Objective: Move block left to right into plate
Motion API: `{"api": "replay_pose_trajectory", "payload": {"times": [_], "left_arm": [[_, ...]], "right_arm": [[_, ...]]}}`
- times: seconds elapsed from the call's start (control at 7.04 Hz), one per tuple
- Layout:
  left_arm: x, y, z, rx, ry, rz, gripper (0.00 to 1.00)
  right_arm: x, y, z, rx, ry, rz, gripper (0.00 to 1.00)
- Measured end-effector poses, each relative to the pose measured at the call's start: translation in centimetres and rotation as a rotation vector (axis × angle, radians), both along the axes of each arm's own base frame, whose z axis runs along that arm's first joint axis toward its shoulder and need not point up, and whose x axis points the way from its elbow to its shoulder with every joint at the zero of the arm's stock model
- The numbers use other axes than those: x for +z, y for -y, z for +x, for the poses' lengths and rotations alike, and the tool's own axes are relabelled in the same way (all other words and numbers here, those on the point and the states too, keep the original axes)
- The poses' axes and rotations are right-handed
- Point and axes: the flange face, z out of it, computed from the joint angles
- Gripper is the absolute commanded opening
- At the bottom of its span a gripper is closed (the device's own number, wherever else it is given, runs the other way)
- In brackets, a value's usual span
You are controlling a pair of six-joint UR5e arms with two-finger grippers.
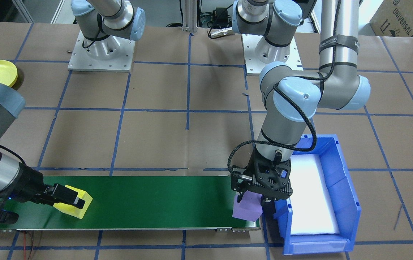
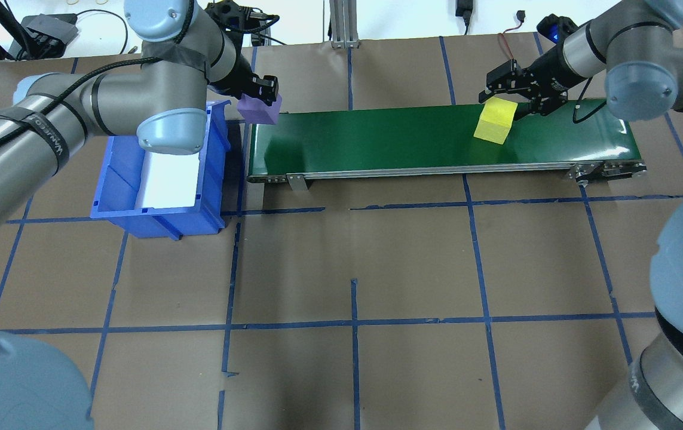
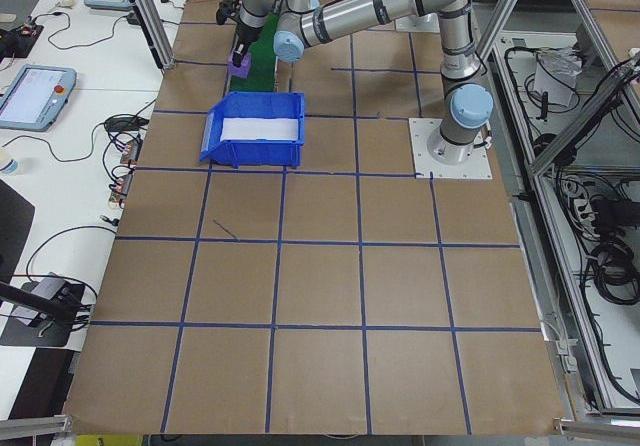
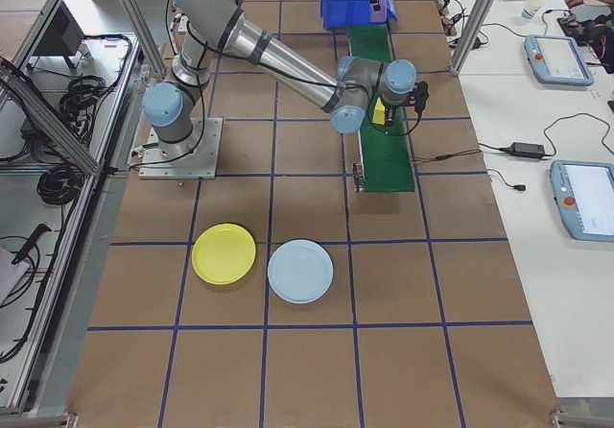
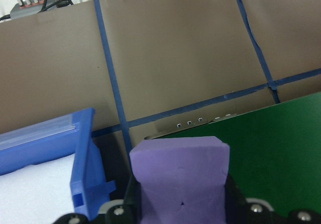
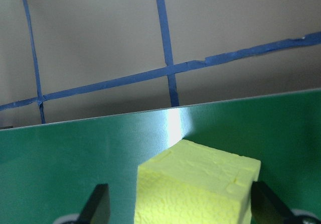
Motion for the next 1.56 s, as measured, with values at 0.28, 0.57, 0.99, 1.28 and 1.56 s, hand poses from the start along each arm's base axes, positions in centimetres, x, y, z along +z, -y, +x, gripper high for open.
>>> {"api": "replay_pose_trajectory", "payload": {"times": [0.28, 0.57, 0.99, 1.28, 1.56], "left_arm": [[-1.2, 0.3, -0.2, 0.003, -0.002, 0.008, 0.99], [-1.9, 0.4, -0.2, 0.03, -0.012, 0.03, 1.0], [2.5, -2.0, 0.1, 0.083, -0.012, 0.088, 1.0], [8.2, -5.5, 1.1, 0.091, 0.006, 0.13, 1.0], [11.8, -8.3, 4.0, 0.134, 0.048, 0.178, 1.0]], "right_arm": [[-0.9, -0.2, -1.9, -0.02, -0.067, 0.005, 0.63], [-0.8, -0.4, -4.8, 0.034, -0.158, -0.022, 0.31], [1.5, -1.6, -10.8, 0.186, -0.331, -0.089, 0.23], [4.2, -5.2, -18.5, 0.276, -0.44, -0.079, 0.23], [5.4, -11.8, -27.7, 0.315, -0.419, -0.02, 0.23]]}}
